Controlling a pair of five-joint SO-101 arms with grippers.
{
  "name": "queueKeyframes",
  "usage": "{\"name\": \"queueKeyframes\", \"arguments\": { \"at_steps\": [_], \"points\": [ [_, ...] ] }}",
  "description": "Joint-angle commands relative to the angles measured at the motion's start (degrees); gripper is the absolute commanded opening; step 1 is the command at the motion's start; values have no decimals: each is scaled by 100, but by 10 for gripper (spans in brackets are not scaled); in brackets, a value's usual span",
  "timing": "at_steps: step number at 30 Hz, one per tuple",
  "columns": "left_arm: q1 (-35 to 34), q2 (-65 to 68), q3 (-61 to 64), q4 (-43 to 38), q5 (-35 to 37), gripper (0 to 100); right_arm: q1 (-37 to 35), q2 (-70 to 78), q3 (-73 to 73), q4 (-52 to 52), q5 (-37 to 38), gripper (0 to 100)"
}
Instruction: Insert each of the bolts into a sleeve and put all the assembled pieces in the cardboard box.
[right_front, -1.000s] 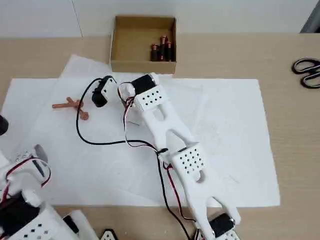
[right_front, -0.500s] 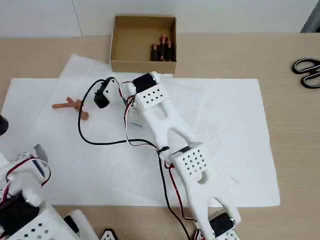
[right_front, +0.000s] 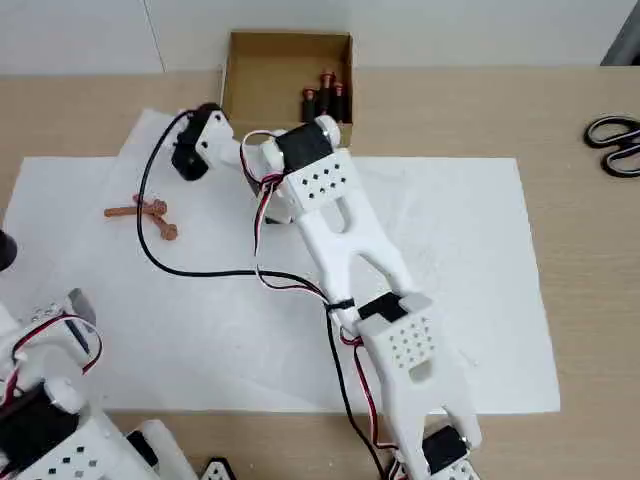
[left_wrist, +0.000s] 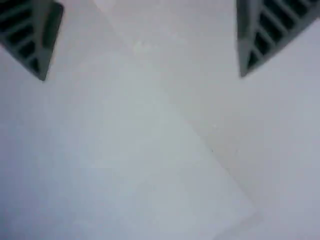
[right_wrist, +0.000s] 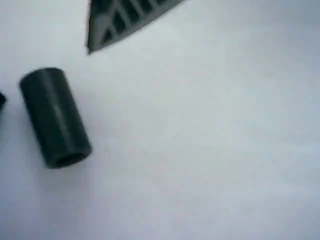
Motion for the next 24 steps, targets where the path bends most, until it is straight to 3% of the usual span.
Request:
{"name": "queueKeyframes", "arguments": {
  "at_steps": [1,7,14,24],
  "points": [
    [9,-44,-163,-97,-18,233,48,-699,-62,-13,53,252],
    [9,-44,-163,-97,-18,233,251,-866,-35,31,9,252],
    [9,-44,-163,-26,-18,233,725,-945,958,40,-651,252],
    [9,-44,-163,-26,-18,233,295,-743,1222,-189,-457,252]
  ]
}}
